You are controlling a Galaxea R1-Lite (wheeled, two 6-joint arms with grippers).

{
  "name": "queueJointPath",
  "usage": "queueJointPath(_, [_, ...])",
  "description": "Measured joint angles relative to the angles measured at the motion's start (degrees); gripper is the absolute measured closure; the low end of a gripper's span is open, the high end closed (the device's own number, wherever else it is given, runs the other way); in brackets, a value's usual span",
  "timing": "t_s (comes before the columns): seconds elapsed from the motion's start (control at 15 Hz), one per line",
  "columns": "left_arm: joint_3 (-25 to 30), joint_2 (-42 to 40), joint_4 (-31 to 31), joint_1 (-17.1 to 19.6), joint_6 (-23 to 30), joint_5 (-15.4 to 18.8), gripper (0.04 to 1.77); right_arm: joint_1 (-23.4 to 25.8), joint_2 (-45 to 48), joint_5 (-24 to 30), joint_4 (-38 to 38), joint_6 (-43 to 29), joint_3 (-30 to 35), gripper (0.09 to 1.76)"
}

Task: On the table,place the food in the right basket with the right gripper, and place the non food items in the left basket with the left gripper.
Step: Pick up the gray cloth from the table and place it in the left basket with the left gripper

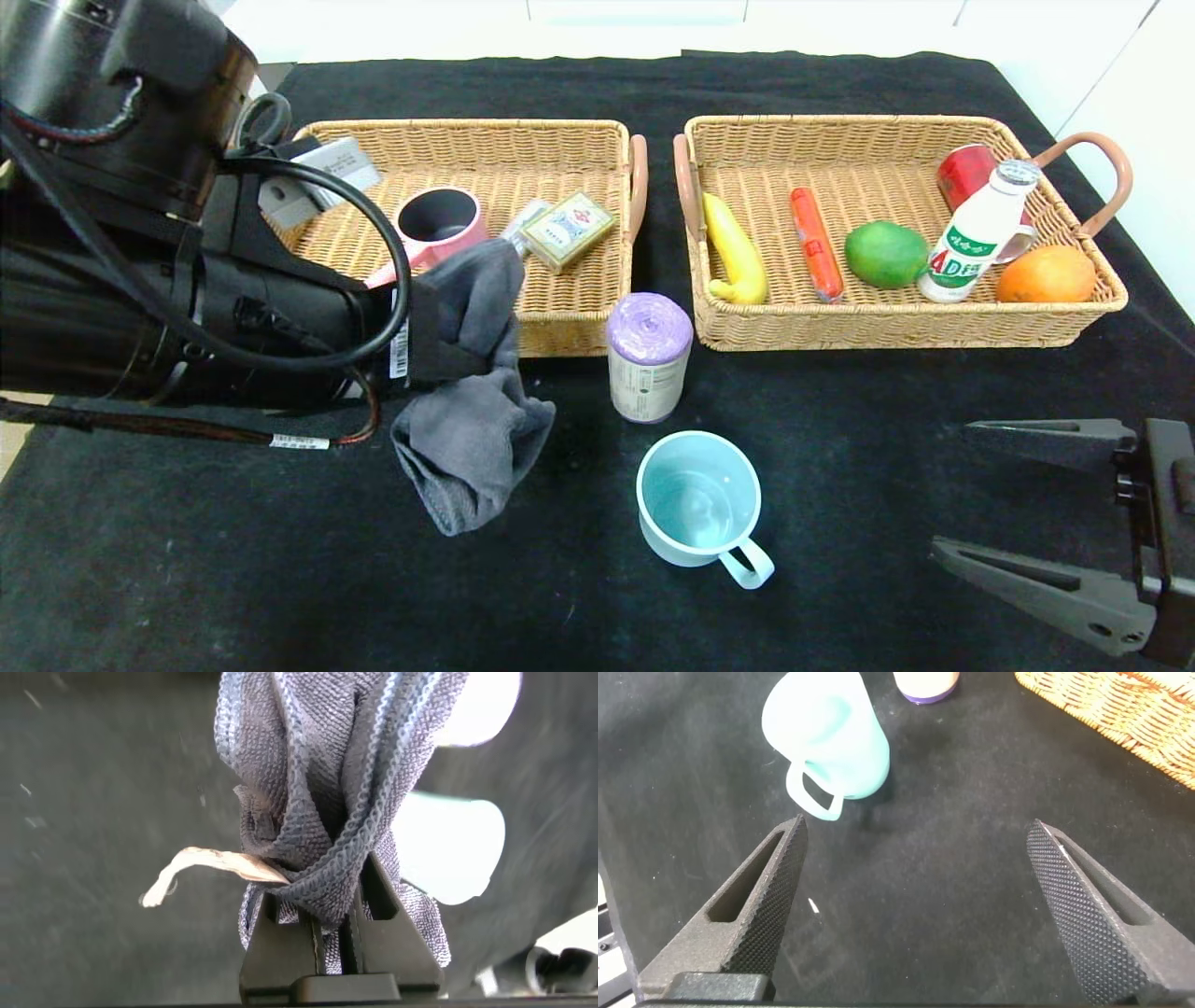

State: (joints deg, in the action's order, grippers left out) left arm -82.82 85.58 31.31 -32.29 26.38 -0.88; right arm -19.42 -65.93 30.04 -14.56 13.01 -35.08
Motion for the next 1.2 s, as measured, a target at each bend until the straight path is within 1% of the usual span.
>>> queueJointPath(0.13, [-0.1, -0.4, -2.9, 1.0, -0.8, 0.0, 1.60, 0.0, 0.0, 0.0, 0.0, 0.0, 0.0, 0.14])
queueJointPath(0.33, [-0.1, -0.4, -9.1, 1.9, -1.4, 0.0, 1.60, 0.0, 0.1, 0.0, 0.0, 0.0, -0.1, 0.14])
queueJointPath(0.47, [-0.2, -0.1, -13.3, 3.2, -1.9, 0.0, 1.60, 0.0, 0.2, 0.0, 0.0, 0.0, -0.1, 0.14])
queueJointPath(0.73, [-0.4, 1.5, -21.8, 5.9, -2.6, -0.4, 1.60, 0.0, 0.2, 0.0, 0.0, 0.0, -0.1, 0.14])
queueJointPath(0.87, [-0.6, 2.9, -25.8, 6.9, -4.2, -0.7, 1.60, 0.0, 0.2, 0.0, 0.0, 0.0, -0.1, 0.14])
queueJointPath(0.93, [-0.7, 3.6, -27.6, 7.1, -4.9, -1.1, 1.60, 0.0, 0.2, 0.0, 0.0, 0.0, -0.1, 0.14])
queueJointPath(1.07, [-1.4, 5.4, -30.7, 7.4, -5.9, -3.4, 1.60, 0.0, 0.2, 0.0, 0.0, 0.0, 0.0, 0.14])
queueJointPath(1.2, [-3.9, 7.6, -32.4, 7.7, -6.2, -5.0, 1.60, 0.0, 0.2, 0.0, 0.0, 0.0, 0.0, 0.14])
